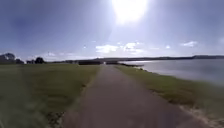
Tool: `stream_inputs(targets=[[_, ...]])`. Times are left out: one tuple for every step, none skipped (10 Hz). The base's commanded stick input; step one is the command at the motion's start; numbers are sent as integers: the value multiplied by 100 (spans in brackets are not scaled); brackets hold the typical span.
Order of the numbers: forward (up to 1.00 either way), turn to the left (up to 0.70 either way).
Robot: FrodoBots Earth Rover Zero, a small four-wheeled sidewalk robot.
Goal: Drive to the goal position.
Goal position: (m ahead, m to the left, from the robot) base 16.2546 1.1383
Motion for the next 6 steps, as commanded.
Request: stream_inputs(targets=[[70, 5], [70, 5], [70, 5], [70, 5], [70, 5], [70, 5]])
